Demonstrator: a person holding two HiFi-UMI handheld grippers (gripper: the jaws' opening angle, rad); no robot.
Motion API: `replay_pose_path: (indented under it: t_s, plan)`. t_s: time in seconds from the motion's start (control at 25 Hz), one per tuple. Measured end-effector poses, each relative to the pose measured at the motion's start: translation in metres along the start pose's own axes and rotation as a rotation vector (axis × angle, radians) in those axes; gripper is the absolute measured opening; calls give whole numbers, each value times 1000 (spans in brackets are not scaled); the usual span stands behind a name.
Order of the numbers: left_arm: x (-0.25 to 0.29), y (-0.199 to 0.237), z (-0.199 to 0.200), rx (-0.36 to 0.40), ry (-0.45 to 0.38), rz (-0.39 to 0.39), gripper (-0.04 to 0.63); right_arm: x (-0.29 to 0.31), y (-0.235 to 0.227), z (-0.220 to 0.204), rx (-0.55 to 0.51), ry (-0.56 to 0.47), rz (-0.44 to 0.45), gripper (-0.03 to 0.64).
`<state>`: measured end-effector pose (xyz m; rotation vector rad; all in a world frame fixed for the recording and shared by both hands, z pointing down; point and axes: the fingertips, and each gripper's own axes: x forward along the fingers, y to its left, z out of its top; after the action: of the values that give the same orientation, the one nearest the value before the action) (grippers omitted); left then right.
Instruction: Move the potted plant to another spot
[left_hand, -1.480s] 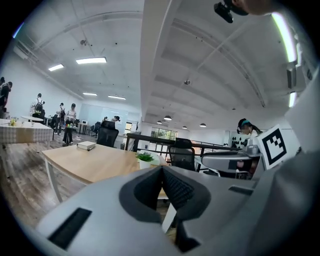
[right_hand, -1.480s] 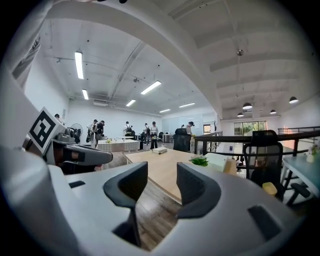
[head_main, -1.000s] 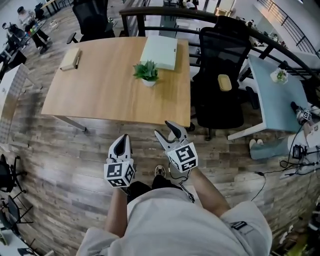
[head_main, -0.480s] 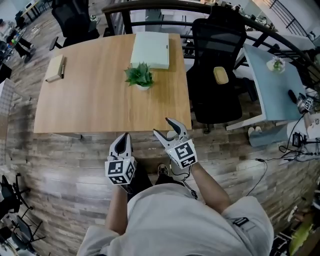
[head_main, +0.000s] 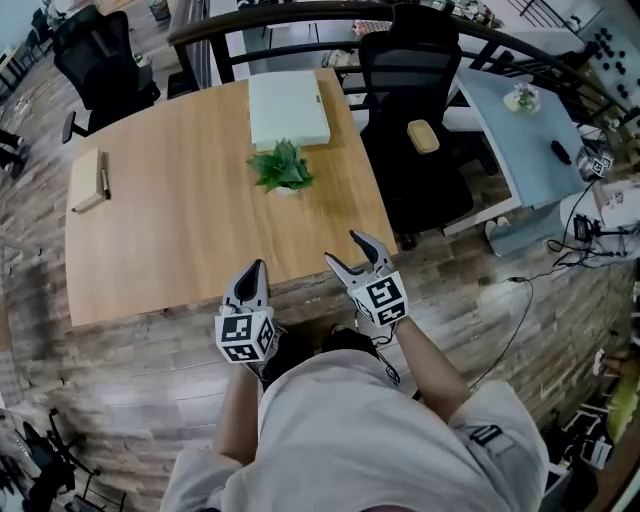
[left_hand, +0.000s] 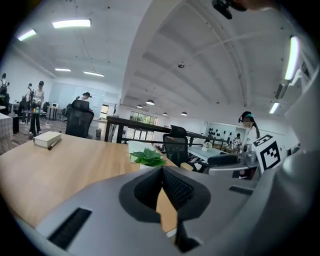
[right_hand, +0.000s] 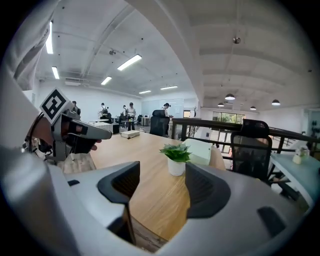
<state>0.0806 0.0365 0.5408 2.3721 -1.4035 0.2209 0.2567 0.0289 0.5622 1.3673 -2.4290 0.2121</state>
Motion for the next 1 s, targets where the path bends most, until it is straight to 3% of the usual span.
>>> replay_pose_path:
  t_s: [0.12, 0.36, 0.8, 1.0]
  plan:
    - [9, 21, 0, 0, 13, -36, 12, 8, -1, 2, 9, 19, -47, 290]
    - [27, 44, -13, -45, 75, -52, 12, 26, -3, -8, -12, 96, -38, 318]
    - [90, 77, -29, -36, 216, 15, 12, 105, -40, -39, -21, 146, 91, 367]
    - [118, 95, -46, -73, 279, 66, 12, 147, -53, -61, -74, 189, 171, 408]
